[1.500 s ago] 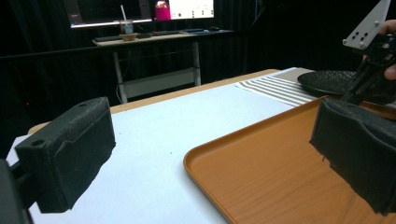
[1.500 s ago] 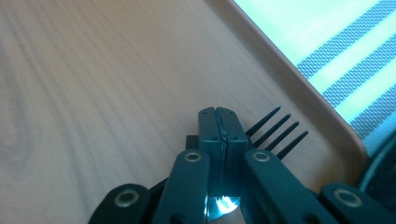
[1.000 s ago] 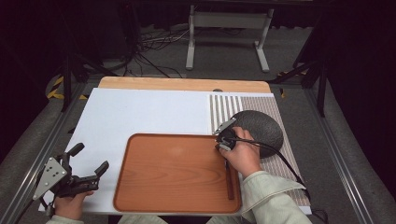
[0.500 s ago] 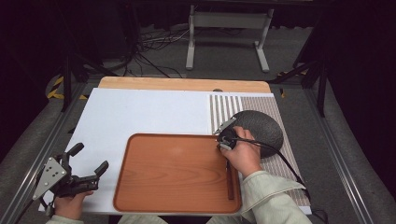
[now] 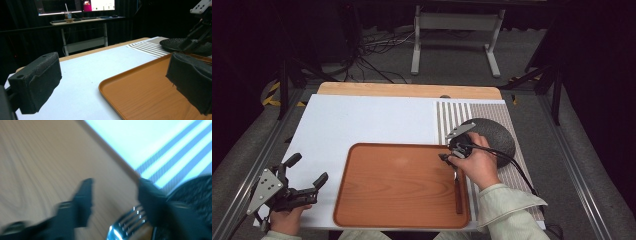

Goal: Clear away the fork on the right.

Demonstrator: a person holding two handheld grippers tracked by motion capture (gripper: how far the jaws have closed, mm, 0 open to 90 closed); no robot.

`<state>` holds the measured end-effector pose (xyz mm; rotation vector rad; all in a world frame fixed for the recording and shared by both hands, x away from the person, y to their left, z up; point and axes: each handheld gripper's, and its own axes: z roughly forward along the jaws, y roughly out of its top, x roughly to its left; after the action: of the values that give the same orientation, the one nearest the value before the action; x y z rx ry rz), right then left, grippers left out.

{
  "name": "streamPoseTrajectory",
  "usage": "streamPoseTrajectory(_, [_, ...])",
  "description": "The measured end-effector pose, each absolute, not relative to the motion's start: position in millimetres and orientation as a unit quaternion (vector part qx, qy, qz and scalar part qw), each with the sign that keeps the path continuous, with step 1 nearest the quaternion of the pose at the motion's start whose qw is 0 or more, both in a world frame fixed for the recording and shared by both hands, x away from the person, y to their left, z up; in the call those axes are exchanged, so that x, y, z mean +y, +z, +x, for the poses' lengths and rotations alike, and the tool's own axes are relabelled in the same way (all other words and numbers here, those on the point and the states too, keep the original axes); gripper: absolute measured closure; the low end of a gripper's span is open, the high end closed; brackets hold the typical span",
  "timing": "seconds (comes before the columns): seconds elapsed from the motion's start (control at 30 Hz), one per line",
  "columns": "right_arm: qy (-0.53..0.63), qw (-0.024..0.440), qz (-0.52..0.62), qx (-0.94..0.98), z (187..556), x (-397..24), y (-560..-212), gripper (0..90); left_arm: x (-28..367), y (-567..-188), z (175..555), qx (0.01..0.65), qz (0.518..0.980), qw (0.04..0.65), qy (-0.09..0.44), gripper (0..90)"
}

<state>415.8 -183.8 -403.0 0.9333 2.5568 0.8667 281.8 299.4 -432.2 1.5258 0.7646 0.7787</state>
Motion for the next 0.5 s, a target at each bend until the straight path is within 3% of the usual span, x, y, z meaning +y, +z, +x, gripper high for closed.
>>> streamPoseTrajectory(0.03, [0.309, 0.147, 0.317, 0.885, 415.1, -184.7, -401.1, 30.2, 299.4, -432.2, 281.8, 0.329, 0.656, 0.591, 0.335, 0.5])
streamPoseTrajectory(0.1, [0.319, 0.153, 0.311, 0.882, 413.7, -186.0, -398.6, 25.1, 299.2, -432.0, 281.8, 0.328, 0.656, 0.591, 0.335, 0.5])
streamPoseTrajectory(0.5, [0.358, 0.179, 0.277, 0.873, 388.6, -202.5, -371.8, 14.5, 297.5, -432.0, 282.2, 0.326, 0.659, 0.59, 0.333, 1.1])
